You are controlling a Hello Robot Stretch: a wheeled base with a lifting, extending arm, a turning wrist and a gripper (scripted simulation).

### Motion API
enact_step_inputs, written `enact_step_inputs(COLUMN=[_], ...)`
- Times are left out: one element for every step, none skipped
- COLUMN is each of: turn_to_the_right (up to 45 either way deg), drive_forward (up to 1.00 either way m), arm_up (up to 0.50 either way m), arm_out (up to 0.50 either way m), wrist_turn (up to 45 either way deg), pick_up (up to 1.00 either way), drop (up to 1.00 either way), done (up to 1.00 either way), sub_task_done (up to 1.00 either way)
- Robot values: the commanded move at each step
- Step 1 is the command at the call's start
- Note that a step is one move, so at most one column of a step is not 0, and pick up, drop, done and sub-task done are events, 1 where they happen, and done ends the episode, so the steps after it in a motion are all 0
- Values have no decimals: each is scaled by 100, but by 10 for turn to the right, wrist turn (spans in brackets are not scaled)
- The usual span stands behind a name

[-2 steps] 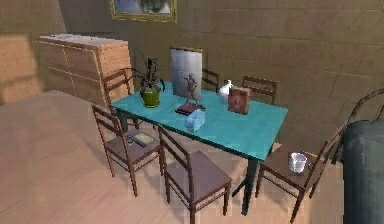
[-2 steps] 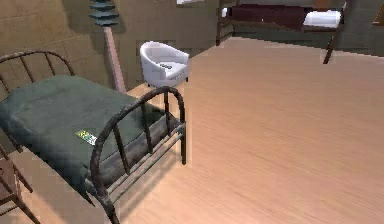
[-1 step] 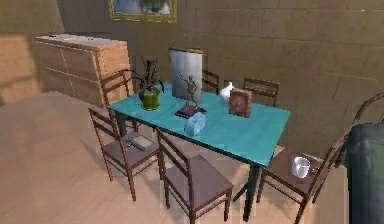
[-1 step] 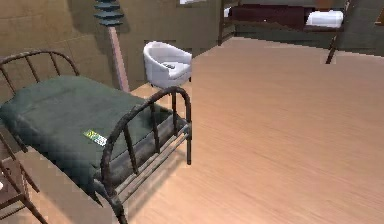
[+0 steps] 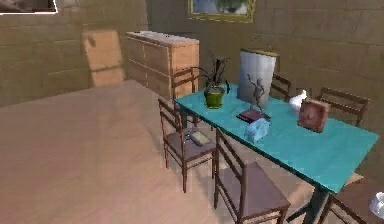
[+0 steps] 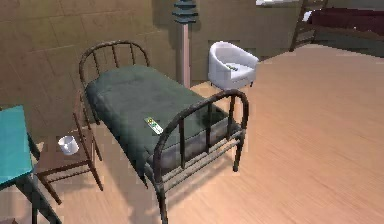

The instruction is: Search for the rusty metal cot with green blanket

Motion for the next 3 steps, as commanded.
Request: enact_step_inputs(turn_to_the_right=[0, 450, 450], drive_forward=[30, 0, 0], arm_up=[0, 0, 0], arm_out=[0, 0, 0], wrist_turn=[0, 0, 0], pick_up=[0, 0, 0], drop=[0, 0, 0], done=[0, 0, 0], sub_task_done=[0, 0, 0])
